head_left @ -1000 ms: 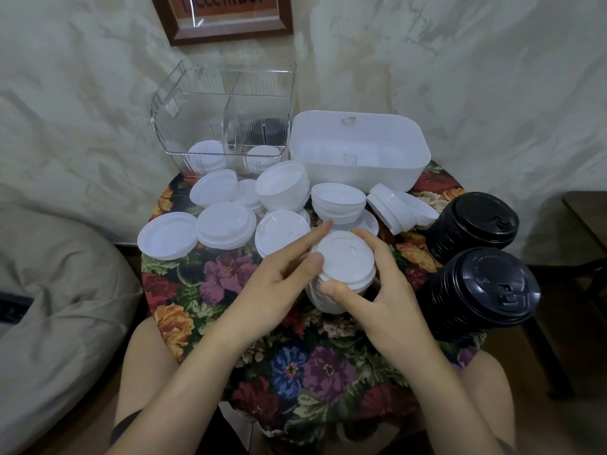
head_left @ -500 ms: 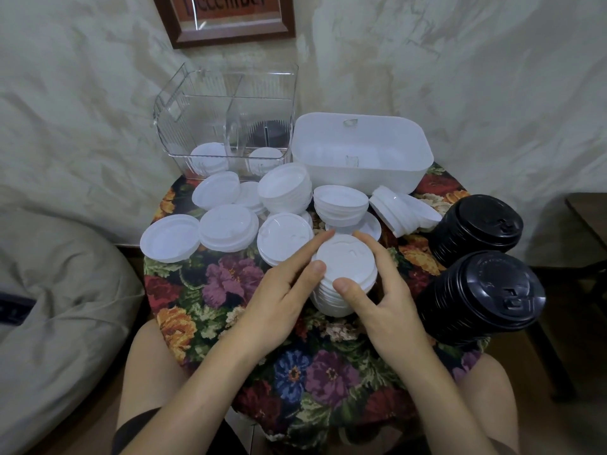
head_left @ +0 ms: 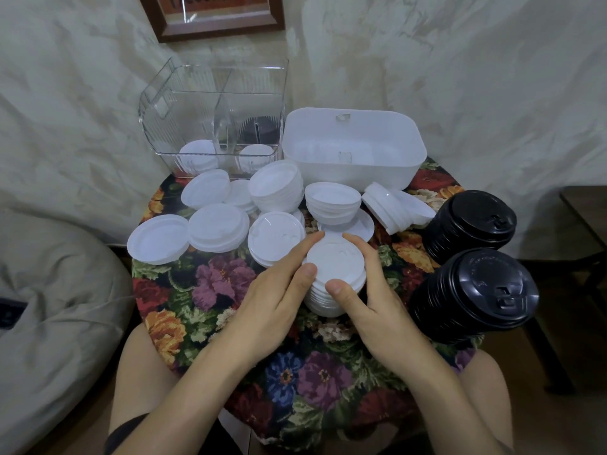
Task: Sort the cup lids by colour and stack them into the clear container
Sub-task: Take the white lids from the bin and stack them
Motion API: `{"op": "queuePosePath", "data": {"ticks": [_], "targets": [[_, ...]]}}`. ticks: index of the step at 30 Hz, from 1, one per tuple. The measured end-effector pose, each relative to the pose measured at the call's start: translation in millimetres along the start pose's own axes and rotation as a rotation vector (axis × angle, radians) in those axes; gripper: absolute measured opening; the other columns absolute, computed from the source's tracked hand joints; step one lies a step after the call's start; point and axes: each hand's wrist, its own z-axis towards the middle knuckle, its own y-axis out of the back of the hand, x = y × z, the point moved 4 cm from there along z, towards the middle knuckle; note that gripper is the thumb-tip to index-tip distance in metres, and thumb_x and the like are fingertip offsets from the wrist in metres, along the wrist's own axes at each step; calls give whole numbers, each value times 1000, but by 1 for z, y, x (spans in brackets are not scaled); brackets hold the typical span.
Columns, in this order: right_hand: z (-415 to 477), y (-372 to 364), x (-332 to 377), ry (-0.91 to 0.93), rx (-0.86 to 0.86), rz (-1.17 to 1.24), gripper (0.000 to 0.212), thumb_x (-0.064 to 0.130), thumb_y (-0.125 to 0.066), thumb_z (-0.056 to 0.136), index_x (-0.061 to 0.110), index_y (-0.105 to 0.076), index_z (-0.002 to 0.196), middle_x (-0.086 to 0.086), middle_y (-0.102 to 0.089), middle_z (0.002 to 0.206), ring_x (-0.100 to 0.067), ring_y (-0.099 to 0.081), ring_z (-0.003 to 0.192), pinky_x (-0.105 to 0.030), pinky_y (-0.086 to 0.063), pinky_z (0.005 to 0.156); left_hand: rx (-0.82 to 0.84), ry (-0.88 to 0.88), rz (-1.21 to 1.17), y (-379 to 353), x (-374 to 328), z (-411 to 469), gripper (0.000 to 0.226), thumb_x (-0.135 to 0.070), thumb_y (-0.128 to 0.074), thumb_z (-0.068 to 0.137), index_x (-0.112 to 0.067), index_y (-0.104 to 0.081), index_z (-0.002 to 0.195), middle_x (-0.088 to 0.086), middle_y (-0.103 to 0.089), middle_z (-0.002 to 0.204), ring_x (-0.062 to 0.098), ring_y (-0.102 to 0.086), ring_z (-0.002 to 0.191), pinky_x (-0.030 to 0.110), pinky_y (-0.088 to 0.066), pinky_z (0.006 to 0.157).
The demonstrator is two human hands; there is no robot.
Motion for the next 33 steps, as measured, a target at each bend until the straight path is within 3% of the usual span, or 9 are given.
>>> {"op": "queuePosePath", "data": {"ticks": [7,13,19,22,25,28,33], "targets": [[0,2,0,4,28,-10,60,74,-53,87,72,-21,137,42,-45,138,11,-44,134,-22,-40,109,-4,-2,-6,-1,0,1,54,-65,-32,102,-50,-35,154,-26,-42,156,-5,-37,145,41,-36,120],[0,-1,-3,20,-9,0,73,84,-55,81,67,-22,144,39,-44,141,9,-43,136,-26,-41,110,8,2,-25,-1,-1,-1,54,-67,-32,101,-53,-33,153,-27,-41,157,-6,-36,145,40,-35,121],[-2,-2,-4,38,-40,7,76,86,-55,79,69,-21,144,44,-38,142,12,-39,137,-22,-40,108,54,31,42,6,-5,-2,54,-73,-32,98,-64,-26,151,-22,-53,147,-3,-49,134,43,-43,114],[-3,0,-2,52,-39,11,88,87,-55,77,62,-17,152,41,-31,152,14,-32,141,-20,-36,111,87,25,25,10,-10,-3,51,-66,-40,102,-64,-26,151,-31,-43,153,-9,-41,140,36,-39,117],[-7,1,3,72,-67,9,82,82,-57,81,64,-17,150,40,-29,154,14,-30,143,-13,-35,110,72,27,-51,12,-15,-4,51,-54,-48,103,-60,-31,151,-38,-41,151,-14,-39,139,29,-37,117],[-14,1,4,93,-106,-19,68,64,-59,94,63,-19,149,46,-29,150,16,-29,142,-2,-31,106,57,26,-102,12,-16,-6,53,-50,-53,102,-57,-35,151,-37,-44,150,-12,-42,138,29,-39,115],[-24,-2,1,98,-151,-46,72,50,-64,95,56,-21,152,45,-29,151,16,-28,142,-10,-31,109,45,19,-125,12,-19,-10,60,-52,-57,97,-57,-33,152,-46,-43,143,-16,-42,135,9,-40,103]]}}
